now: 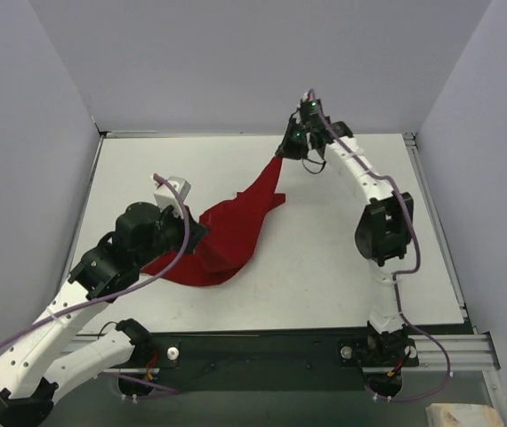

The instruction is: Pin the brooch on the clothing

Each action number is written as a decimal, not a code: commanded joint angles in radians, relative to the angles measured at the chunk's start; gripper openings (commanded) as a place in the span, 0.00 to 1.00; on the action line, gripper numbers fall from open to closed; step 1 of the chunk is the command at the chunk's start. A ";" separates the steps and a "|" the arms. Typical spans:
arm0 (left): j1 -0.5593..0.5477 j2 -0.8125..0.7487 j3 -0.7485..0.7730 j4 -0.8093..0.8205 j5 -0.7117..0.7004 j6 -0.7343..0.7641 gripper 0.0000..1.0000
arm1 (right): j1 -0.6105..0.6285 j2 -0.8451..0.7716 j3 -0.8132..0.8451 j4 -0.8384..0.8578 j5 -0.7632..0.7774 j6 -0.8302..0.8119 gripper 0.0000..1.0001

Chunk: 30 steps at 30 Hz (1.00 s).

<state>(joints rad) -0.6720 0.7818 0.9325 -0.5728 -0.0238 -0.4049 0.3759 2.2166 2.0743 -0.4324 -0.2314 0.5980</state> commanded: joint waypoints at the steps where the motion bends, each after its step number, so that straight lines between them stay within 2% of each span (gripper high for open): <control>1: 0.005 0.123 0.263 0.096 -0.053 0.181 0.00 | -0.066 -0.347 -0.023 0.021 0.007 -0.064 0.00; 3: 0.006 0.206 0.380 0.073 -0.080 0.219 0.00 | -0.091 -0.425 -0.043 0.038 -0.005 -0.084 0.00; 4: 0.008 0.230 0.501 0.067 -0.123 0.247 0.00 | -0.098 -0.496 -0.043 0.046 -0.011 -0.092 0.00; 6: 0.011 0.284 0.604 0.059 -0.148 0.284 0.00 | -0.112 -0.564 -0.045 0.067 -0.034 -0.115 0.00; 7: 0.012 0.295 0.708 0.062 -0.154 0.293 0.00 | -0.114 -0.625 -0.045 0.078 -0.042 -0.119 0.00; 10: 0.012 0.327 0.862 0.065 -0.165 0.342 0.00 | -0.115 -0.740 -0.045 0.119 -0.068 -0.141 0.00; 14: 0.011 0.307 0.991 0.082 -0.197 0.394 0.00 | -0.115 -0.869 -0.072 0.197 -0.091 -0.155 0.00; 19: 0.011 0.272 1.109 0.087 -0.142 0.439 0.00 | -0.115 -1.024 -0.138 0.270 -0.114 -0.138 0.00; 25: 0.014 0.232 1.146 0.102 0.024 0.353 0.00 | -0.117 -1.164 -0.186 0.339 -0.126 -0.093 0.00; 30: 0.018 0.220 1.112 0.110 -0.020 0.328 0.00 | -0.114 -1.229 -0.218 0.359 -0.083 -0.098 0.00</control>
<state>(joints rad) -0.6590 0.9844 2.0621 -0.5087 -0.0483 -0.0463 0.2611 1.0359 1.8721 -0.1978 -0.3340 0.4938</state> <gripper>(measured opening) 0.026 0.071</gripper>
